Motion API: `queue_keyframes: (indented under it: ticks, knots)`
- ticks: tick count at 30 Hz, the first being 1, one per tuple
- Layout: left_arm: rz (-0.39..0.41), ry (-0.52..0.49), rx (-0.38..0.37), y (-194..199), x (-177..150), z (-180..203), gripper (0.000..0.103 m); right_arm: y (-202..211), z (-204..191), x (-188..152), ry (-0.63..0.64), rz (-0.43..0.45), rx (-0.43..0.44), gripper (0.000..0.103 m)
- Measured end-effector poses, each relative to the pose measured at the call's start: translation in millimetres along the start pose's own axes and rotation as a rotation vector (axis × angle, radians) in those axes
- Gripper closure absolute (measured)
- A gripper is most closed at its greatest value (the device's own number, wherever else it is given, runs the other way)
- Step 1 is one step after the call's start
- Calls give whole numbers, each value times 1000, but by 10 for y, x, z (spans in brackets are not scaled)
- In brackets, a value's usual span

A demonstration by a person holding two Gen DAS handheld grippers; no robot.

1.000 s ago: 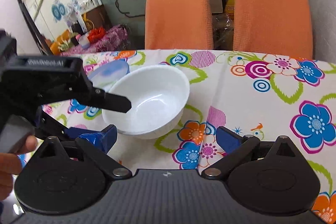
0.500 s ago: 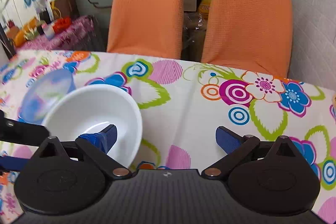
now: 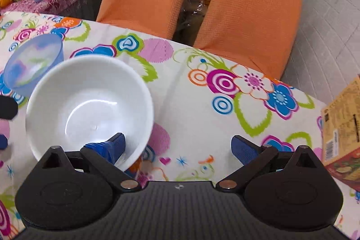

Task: Organize plates and bowls
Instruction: 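Lift the white bowl with the left tool and carry it to the steel bowl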

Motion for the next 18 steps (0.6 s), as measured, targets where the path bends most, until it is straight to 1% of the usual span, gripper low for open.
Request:
queue_keyframes:
  ticks: [4,7,9,13,16,18]
  knots:
    - [-2,-21,-6,20,-42,39,25,103,23,-42,-34,8,8,15]
    - [-14,-44,-18,-27,-87,177,25,107,-7,-14,-68,35,47,15]
    - [-5,-62,-25,-65,-98,277,25,92,-12,19,-98,63,70,15]
    - [-1,-20,-61,-182,-84,405,25,10,-27,70,-113,102,102,15]
    - [-14,-17,-59,-300,-78,511,27,-74,-30,98,-120,127,133,15]
    - [5,-35,-35,-353,-52,568,27,-151,-34,109,-119,124,151,15]
Point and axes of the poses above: each gripper's, at about its wrist camera, not at the fingertips, and y roughly against the way its jaws point, z to its right, x to its top, the point moved 10 cm from there along -y, roughly the way its jaws point, and after that the axes turned 13 degrees about x, right-handed, at the moved point
